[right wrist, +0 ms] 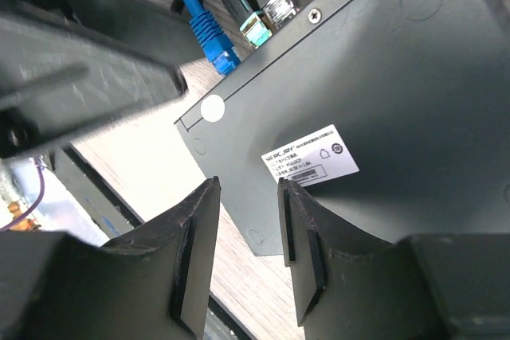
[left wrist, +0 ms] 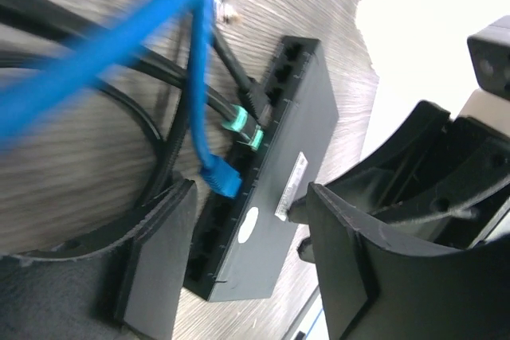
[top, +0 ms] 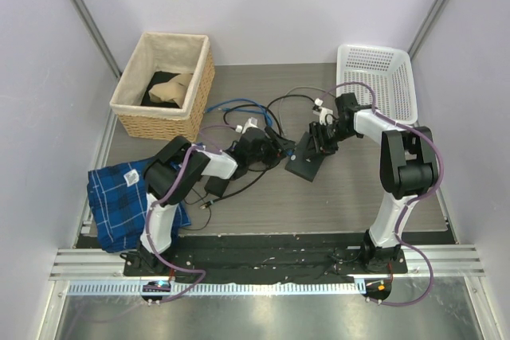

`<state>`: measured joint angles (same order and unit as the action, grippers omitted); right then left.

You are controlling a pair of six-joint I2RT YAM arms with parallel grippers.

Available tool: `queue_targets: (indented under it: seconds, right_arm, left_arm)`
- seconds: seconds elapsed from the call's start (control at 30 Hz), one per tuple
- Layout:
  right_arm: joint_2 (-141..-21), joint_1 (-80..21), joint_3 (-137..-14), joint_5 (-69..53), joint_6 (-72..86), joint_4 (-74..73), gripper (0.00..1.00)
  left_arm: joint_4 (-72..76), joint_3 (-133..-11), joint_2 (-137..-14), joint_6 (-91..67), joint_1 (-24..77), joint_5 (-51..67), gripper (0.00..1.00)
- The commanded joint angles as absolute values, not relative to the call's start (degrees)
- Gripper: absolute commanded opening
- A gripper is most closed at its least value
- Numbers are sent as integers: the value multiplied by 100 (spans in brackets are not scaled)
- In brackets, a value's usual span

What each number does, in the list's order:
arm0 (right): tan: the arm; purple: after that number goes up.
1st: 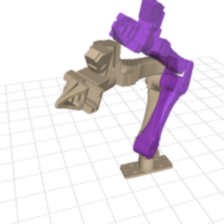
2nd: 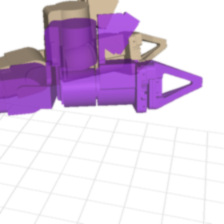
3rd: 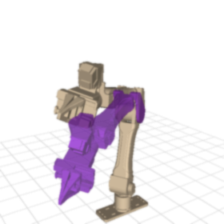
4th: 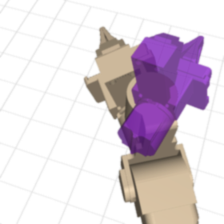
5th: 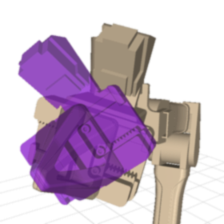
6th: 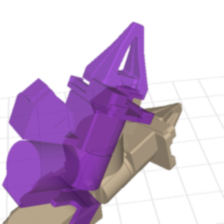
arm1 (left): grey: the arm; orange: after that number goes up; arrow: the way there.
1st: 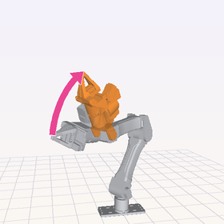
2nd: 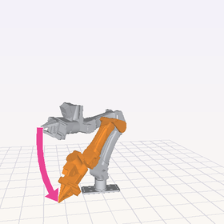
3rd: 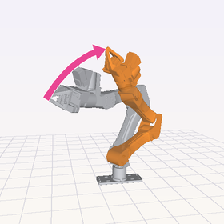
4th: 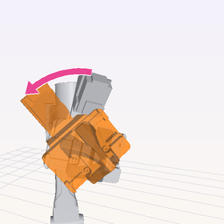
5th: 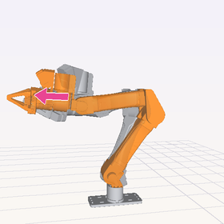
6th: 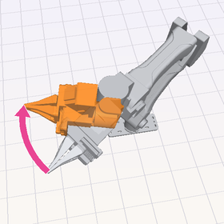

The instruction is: Pull the plug from the switch port

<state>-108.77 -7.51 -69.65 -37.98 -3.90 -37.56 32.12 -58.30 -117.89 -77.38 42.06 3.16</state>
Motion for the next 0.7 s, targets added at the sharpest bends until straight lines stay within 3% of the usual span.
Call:
queue_targets:
  seconds: [0.0, 0.67]
  right_arm:
    - [-11566, -861, -6478, -2505, -677, -4104, 45]
    - [-11557, -870, -6478, -2566, -721, -4140, 46]
  left_arm:
    - [1519, -5423, -12015, -7330, 3902, 430, 63]
    - [3266, -5669, -13130, -7119, 4518, 175, 62]
